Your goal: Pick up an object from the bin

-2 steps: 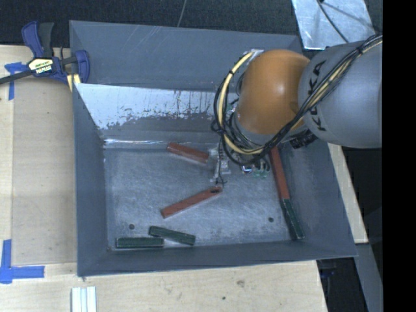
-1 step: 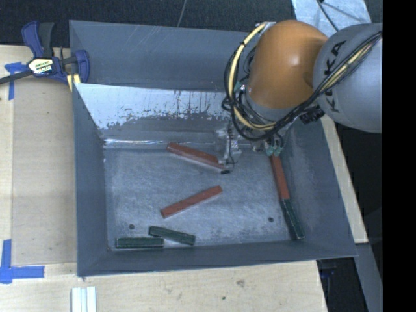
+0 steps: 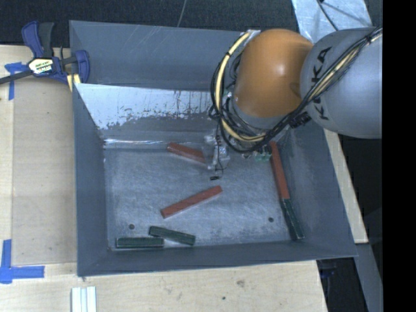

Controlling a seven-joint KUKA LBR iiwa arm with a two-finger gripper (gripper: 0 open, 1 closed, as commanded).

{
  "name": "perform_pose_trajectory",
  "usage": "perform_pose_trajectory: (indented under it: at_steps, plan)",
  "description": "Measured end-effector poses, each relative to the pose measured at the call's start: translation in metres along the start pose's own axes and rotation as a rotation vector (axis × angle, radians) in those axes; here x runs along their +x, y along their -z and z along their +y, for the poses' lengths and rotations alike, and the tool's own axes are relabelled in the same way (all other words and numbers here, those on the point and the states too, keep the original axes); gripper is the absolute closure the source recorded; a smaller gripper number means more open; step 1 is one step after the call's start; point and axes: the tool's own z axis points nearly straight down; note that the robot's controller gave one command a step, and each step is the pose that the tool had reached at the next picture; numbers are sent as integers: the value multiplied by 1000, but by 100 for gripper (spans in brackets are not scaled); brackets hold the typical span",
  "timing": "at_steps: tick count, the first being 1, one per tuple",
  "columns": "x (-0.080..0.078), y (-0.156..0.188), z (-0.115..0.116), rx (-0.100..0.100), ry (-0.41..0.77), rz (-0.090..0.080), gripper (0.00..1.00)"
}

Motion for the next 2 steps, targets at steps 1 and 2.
perform_pose_trajectory:
  at_steps: [1, 2]
  plan:
    - [36, -70, 20, 0, 177, 6, 100]
    - [-6, -75, -36, 0, 175, 8, 0]
